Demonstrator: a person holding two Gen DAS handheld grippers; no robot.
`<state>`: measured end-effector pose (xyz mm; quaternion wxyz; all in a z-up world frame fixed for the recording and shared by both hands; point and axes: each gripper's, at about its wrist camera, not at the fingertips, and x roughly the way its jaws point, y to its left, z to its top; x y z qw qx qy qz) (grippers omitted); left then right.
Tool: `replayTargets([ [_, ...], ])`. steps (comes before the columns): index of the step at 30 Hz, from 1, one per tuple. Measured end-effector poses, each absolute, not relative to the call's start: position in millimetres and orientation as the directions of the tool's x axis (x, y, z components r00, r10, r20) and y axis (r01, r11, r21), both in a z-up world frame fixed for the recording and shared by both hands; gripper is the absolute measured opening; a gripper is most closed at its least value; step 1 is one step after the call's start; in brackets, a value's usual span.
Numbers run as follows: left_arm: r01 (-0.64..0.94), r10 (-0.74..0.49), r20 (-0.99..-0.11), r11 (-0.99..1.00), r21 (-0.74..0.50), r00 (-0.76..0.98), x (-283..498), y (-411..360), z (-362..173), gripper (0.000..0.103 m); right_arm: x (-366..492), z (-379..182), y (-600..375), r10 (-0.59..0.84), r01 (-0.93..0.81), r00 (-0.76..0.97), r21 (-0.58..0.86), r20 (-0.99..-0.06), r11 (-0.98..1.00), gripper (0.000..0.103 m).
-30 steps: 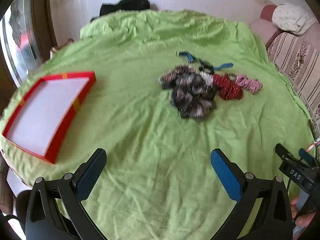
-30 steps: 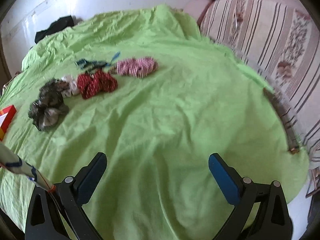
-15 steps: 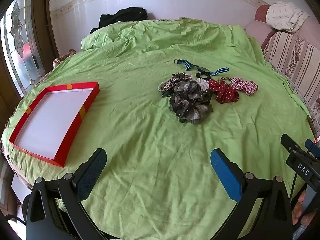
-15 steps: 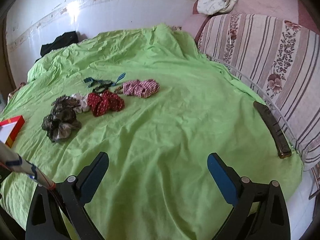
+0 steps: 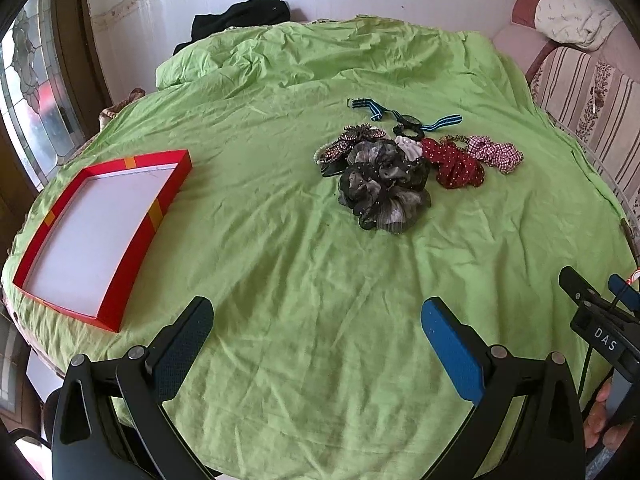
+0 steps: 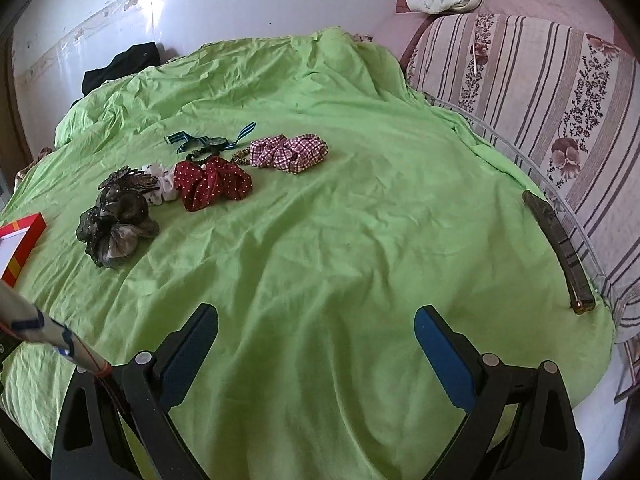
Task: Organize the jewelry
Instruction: 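Move both tools toward the pile of hair accessories, then grasp the black sheer scrunchie with left tool while right tool grasps red polka-dot scrunchie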
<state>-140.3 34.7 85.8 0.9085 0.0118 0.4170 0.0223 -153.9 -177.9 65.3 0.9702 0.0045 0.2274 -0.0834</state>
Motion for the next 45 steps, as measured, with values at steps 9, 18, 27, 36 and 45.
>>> replayTargets([
  [9,-0.012,0.020,-0.771,1.000,0.016,0.637,-125,49,90,0.103,-140,69,-173,-0.153,0.142,0.883,-0.058,-0.444,0.988,0.100],
  [18,0.016,-0.057,-0.782,0.998,-0.061,0.621,-98,73,107,0.075,-106,96,-174,-0.088,0.077,0.886,-0.042,-0.455,0.996,0.100],
  [27,0.022,-0.081,-0.812,0.996,-0.083,0.579,-64,76,98,0.075,-73,102,-167,-0.040,0.023,0.867,-0.039,-0.497,0.999,0.094],
  [36,0.108,-0.262,-0.832,0.965,-0.240,0.489,-15,59,79,0.075,-22,112,-164,0.131,-0.085,0.832,0.110,-0.539,0.990,0.079],
  [45,0.156,-0.325,-0.849,0.946,-0.285,0.416,40,32,46,0.075,43,110,-158,0.251,-0.119,0.784,0.259,-0.568,0.959,0.079],
])
